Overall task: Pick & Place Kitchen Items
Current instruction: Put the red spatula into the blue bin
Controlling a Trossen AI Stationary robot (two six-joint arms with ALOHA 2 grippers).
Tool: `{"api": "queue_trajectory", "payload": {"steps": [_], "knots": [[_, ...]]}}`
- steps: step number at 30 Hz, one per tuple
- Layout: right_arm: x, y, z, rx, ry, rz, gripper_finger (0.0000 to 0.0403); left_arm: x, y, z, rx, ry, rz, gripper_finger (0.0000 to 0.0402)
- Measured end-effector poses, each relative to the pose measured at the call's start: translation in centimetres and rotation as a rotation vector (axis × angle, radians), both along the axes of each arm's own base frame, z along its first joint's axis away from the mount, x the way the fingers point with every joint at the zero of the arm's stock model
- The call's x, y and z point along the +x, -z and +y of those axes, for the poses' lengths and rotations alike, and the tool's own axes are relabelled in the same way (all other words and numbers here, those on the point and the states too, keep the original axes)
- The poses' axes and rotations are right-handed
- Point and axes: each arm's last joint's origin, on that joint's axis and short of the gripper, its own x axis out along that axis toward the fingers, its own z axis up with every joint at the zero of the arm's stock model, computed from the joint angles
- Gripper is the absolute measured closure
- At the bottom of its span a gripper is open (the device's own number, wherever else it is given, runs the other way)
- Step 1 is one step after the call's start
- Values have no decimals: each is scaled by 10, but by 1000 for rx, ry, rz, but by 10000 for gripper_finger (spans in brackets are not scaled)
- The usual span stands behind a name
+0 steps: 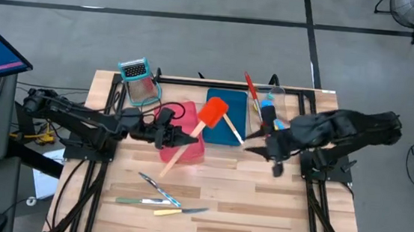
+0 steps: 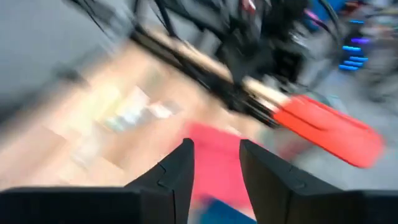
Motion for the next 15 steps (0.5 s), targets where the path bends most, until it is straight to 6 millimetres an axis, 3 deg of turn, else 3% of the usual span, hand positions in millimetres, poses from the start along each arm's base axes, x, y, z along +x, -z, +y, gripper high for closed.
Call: {"api": "queue_trajectory", "payload": {"steps": [7,15], "knots": [[17,16,16,-455,138,45,226,1,0,9,-11,-86,-1,401],[22,26,34,-607,270,61,152,1,-1,19,-17,-171,-5,401]]}}
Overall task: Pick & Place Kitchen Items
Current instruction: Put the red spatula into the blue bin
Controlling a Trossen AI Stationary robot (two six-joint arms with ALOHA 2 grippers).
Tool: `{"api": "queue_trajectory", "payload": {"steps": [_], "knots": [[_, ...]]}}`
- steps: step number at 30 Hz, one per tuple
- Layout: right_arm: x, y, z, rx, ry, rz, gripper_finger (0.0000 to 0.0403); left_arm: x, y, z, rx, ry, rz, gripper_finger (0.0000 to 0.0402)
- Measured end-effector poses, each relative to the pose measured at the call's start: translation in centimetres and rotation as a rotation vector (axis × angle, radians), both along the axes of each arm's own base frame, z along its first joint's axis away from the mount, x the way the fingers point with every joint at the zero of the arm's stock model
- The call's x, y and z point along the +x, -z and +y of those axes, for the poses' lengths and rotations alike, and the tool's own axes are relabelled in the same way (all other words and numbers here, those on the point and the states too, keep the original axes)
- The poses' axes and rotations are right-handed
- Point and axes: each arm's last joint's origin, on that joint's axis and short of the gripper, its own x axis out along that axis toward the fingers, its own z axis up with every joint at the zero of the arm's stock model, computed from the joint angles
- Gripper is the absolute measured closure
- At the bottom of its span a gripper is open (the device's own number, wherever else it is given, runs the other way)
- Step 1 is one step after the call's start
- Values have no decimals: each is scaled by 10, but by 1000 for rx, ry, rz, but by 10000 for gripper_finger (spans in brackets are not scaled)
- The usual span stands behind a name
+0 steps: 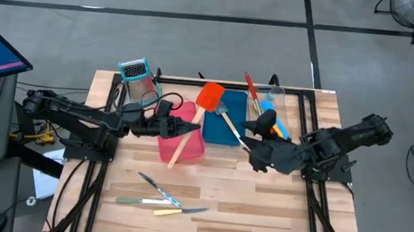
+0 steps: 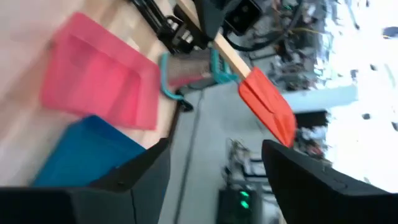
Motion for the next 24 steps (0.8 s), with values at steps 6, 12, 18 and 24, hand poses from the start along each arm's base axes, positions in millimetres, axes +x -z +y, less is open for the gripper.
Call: {"api": "queue_trajectory", "payload": {"steps": [6,12,18,24], "knots": [[-1,8,21,-232,23,55,148,0,-1,6,1,-25,-6,401],[6,17,31,-383,114,76,148,0,-1,8,2,-34,-6,401],[15,26,37,-483,133,131,148,0,-1,8,17,-36,-8,401],[26,12,48,-427,197,9,148,0,-1,8,61,-46,-8,401]]}}
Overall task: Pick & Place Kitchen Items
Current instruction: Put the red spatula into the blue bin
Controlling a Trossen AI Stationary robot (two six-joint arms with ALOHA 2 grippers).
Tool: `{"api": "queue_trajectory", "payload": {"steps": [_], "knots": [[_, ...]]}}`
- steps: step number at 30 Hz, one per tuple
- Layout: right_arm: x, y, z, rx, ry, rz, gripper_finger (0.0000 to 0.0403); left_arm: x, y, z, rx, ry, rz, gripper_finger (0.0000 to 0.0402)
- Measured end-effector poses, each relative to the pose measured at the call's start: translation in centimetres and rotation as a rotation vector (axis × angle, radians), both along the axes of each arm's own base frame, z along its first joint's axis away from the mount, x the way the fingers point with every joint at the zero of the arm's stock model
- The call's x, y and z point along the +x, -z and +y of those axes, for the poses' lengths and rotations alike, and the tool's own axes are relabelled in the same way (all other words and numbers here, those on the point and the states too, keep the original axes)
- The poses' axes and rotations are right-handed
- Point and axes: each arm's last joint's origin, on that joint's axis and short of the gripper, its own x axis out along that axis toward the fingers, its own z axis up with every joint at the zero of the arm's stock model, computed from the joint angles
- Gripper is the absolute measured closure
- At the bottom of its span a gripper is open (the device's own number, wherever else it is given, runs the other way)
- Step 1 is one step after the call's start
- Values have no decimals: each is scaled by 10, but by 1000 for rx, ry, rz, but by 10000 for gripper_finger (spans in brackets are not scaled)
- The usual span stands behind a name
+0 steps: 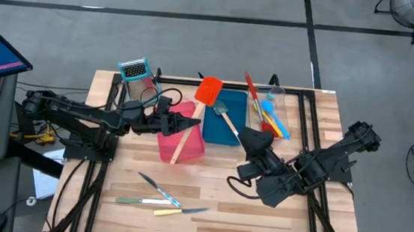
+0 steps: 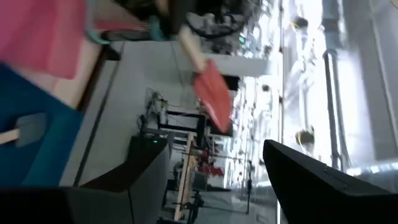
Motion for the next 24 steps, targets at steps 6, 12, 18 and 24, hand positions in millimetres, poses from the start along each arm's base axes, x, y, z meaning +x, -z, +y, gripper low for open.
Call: {"api": "queue_trajectory", "payload": {"steps": [6,12,18,24], "knots": [[7,-14,7,23,26,-70,148,0,0,0,21,-4,2,401],[12,-22,14,156,31,-226,148,0,-1,0,49,-10,-2,401],[6,-37,18,631,50,-739,148,-1,-4,0,89,-12,-30,401],[-3,-43,12,1144,34,-1021,148,-1,-5,-1,108,5,-44,401]]}}
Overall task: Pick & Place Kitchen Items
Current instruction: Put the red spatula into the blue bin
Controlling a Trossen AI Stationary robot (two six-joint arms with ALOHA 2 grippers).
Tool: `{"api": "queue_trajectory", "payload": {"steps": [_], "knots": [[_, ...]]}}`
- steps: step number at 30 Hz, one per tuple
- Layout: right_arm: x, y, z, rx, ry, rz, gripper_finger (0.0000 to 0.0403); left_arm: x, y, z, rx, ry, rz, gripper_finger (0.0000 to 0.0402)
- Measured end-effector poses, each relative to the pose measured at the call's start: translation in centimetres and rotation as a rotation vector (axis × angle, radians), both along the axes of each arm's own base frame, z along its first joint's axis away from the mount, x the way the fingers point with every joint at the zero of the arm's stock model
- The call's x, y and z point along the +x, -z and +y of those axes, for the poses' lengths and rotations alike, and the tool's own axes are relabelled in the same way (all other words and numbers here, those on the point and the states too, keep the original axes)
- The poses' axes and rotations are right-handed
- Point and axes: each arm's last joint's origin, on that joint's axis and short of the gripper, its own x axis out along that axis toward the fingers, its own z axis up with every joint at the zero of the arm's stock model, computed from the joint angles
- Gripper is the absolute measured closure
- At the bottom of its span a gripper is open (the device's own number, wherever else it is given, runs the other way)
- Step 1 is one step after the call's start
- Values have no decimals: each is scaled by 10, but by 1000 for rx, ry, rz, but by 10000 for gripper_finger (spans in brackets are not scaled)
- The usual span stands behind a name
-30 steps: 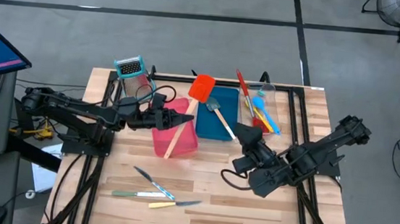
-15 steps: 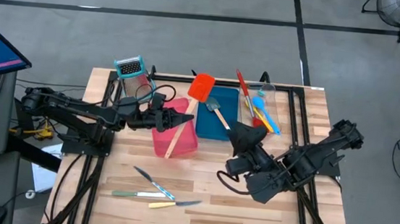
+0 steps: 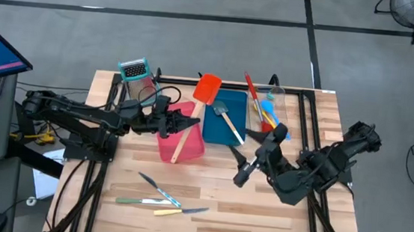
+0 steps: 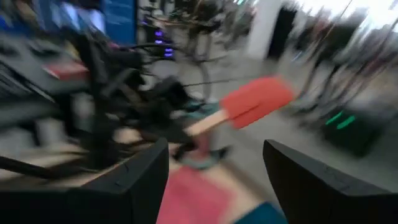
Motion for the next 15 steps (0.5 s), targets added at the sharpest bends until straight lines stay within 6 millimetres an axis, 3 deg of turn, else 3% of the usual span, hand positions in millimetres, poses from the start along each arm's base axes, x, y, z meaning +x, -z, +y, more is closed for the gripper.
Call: {"api": "queue_trajectory", "payload": {"steps": [9,15], "knots": [[17,16,-18,496,-31,-121,148,-2,-6,-2,34,53,-66,401],[37,16,-35,551,-52,-142,148,-2,-7,-3,43,88,-80,401]]}}
